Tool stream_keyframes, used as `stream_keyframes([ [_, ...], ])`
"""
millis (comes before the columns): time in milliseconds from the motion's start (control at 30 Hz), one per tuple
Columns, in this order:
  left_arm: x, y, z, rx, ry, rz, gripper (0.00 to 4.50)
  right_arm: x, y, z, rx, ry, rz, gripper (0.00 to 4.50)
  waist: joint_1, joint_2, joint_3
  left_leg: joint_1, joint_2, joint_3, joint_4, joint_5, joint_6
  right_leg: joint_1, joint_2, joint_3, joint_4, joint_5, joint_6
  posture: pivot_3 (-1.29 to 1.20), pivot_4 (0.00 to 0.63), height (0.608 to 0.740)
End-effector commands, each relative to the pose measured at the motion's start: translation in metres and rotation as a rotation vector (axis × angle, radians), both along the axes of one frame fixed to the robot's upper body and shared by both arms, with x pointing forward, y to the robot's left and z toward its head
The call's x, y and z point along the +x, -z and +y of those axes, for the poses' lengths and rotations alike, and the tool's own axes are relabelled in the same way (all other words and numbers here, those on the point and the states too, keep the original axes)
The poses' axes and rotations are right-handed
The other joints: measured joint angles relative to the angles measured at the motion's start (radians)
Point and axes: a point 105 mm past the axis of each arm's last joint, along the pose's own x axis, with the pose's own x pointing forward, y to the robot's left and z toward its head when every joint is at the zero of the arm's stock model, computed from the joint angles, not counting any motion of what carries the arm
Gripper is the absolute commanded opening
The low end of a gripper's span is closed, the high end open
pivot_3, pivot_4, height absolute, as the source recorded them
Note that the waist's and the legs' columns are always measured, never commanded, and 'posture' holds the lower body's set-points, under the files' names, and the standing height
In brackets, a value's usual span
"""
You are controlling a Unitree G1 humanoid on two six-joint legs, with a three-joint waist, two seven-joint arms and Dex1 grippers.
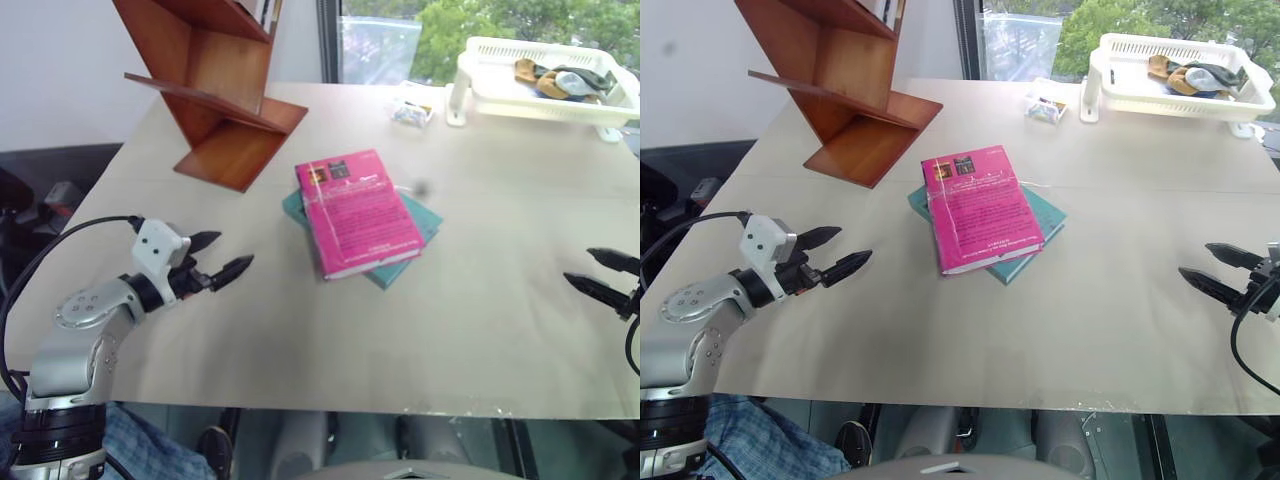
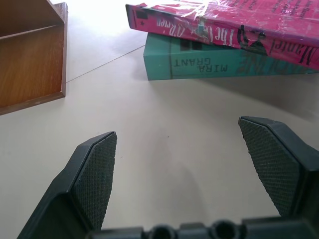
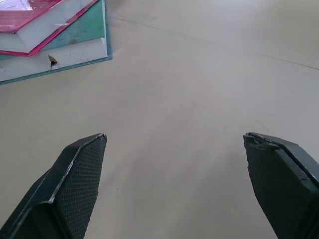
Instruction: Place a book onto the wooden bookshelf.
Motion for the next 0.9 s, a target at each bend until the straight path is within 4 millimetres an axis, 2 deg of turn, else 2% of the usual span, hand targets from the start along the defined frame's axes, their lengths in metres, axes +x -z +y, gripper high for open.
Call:
stream_keyframes([
  [33, -0.0043, -0.0136, 0.0007, 0.018, 0.019, -0.038, 4.33, 0.0001, -0.0097, -0.0013, -0.008, -0.009, -0.039, 4.5, 0.0, 0.0, 0.0, 0.0, 0.0, 0.0, 0.0, 0.0, 0.0, 0.0, 0.0, 0.0, 0.0, 0.0, 0.0, 0.0, 0.15, 0.74],
  [900, -0.0044, -0.0156, -0.0026, 0.028, 0.046, -0.029, 4.33, 0.0008, -0.0118, 0.0029, 0.0, -0.024, -0.057, 4.5, 0.0, 0.0, 0.0, 0.0, 0.0, 0.0, 0.0, 0.0, 0.0, 0.0, 0.0, 0.0, 0.0, 0.0, 0.0, 0.0, 0.15, 0.74],
])
